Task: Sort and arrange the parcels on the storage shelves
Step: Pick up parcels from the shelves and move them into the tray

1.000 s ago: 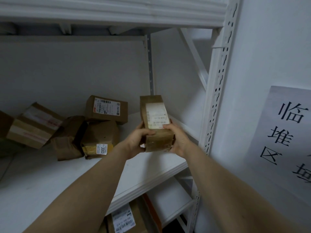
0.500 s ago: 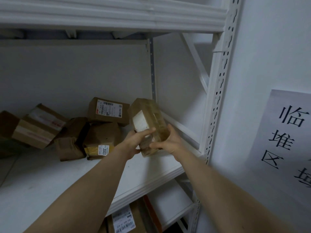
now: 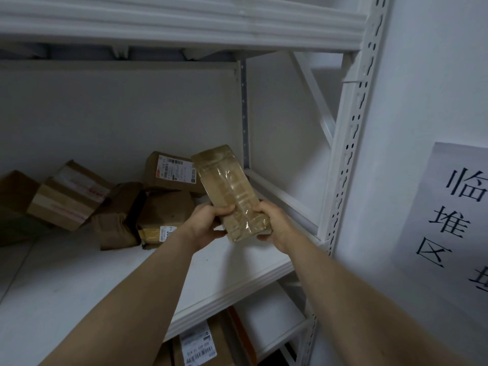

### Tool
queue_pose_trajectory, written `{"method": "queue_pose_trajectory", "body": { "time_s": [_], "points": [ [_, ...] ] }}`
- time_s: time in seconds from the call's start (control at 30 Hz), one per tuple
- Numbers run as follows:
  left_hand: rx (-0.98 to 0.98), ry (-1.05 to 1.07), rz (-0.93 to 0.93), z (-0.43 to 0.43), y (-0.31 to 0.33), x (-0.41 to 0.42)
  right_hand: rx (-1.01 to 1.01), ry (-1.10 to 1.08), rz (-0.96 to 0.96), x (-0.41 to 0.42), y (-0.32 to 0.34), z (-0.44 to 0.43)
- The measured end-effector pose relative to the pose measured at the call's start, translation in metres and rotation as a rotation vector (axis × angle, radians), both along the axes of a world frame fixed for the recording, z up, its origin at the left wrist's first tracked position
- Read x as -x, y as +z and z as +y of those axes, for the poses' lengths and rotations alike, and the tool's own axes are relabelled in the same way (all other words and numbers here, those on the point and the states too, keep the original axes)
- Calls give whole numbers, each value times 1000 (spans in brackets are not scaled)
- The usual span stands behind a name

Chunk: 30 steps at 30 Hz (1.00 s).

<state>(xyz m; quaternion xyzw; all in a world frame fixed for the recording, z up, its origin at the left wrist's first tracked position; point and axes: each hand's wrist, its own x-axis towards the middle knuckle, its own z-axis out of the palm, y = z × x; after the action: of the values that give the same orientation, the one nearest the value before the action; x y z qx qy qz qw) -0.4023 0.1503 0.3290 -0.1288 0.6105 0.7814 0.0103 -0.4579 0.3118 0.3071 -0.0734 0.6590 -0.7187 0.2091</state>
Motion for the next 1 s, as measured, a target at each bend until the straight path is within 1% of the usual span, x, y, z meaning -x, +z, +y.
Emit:
{"method": "queue_pose_trajectory", "body": {
  "time_s": [0.07,0.1,0.23,0.3,0.37,0.43,0.53,0.73,0.8,0.9,0.97,1.0],
  "points": [
    [-10,-13,13,-2,0,-1,20,39,-27,0,0,-1],
    [-6,-11,12,-4,0,-2,-3,50,-22,1,-1,-1],
    [28,69,10,-6,3,0,-106,14,34,4,-2,-2],
    [52,100,4,-4,7,0,-103,-2,15,3,0,-3],
    [88,98,0,-3,9,0,-90,12,-53,1,3,-3],
    [117,77,-9,-3,8,1,-125,36,-140,-2,7,-4],
    [146,74,-7,-1,8,3,-161,-2,-277,-7,17,-5],
    [163,93,-37,-2,14,4,-140,17,-346,-6,23,-3],
    [126,104,-51,-4,14,3,-132,58,-348,-7,24,-1],
    [84,134,-64,-9,14,1,-172,131,-310,-7,22,0],
    [107,158,-66,-11,14,1,-202,157,-252,-5,13,-2],
    [126,172,-62,-11,16,0,-231,166,-192,-4,9,-3]
  ]
}}
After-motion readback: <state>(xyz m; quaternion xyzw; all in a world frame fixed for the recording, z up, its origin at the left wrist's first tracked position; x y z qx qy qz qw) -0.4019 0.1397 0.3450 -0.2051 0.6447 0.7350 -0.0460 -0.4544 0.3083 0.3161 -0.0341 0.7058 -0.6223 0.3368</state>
